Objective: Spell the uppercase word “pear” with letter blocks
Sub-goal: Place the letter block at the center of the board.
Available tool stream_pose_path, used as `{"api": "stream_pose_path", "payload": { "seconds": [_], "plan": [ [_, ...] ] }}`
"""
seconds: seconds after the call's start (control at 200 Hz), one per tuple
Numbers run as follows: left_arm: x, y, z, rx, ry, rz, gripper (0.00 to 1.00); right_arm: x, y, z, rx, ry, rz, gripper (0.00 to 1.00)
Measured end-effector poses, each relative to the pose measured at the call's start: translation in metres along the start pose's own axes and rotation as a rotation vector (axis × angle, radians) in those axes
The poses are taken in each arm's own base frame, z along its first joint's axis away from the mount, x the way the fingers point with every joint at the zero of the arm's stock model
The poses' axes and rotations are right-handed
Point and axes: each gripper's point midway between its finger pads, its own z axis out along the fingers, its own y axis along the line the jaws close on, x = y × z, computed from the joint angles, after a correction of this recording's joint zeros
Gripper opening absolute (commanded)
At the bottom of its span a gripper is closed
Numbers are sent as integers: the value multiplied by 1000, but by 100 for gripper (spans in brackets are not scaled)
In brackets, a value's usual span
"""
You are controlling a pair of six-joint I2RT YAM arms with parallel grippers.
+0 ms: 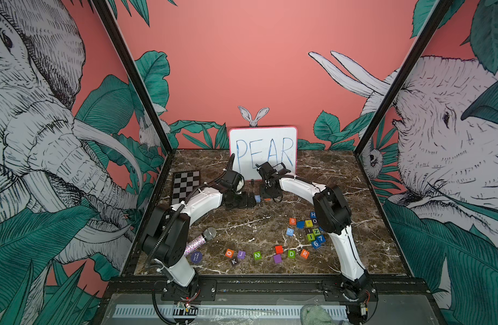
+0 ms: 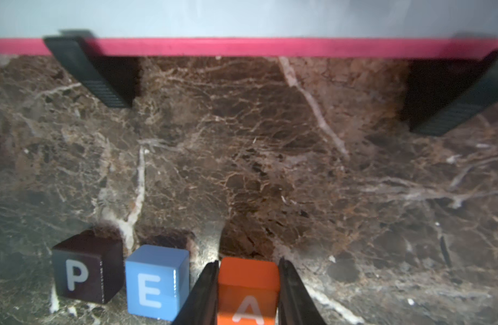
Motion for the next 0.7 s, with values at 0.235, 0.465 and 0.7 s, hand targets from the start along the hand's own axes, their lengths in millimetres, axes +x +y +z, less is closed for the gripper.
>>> {"api": "stream_pose_path", "payload": {
  "seconds": [0.235,0.465,0.7],
  "plan": [
    [-1,-1,0,5,-4,1,99,0,0,0,3,5,0,33],
    [-2,-1,0,6,-6,2,99,1,1,0,-4,8,0,33],
    [-2,-1,0,7,-6,2,99,1,2,0,-13,9,4,34]
  ]
}}
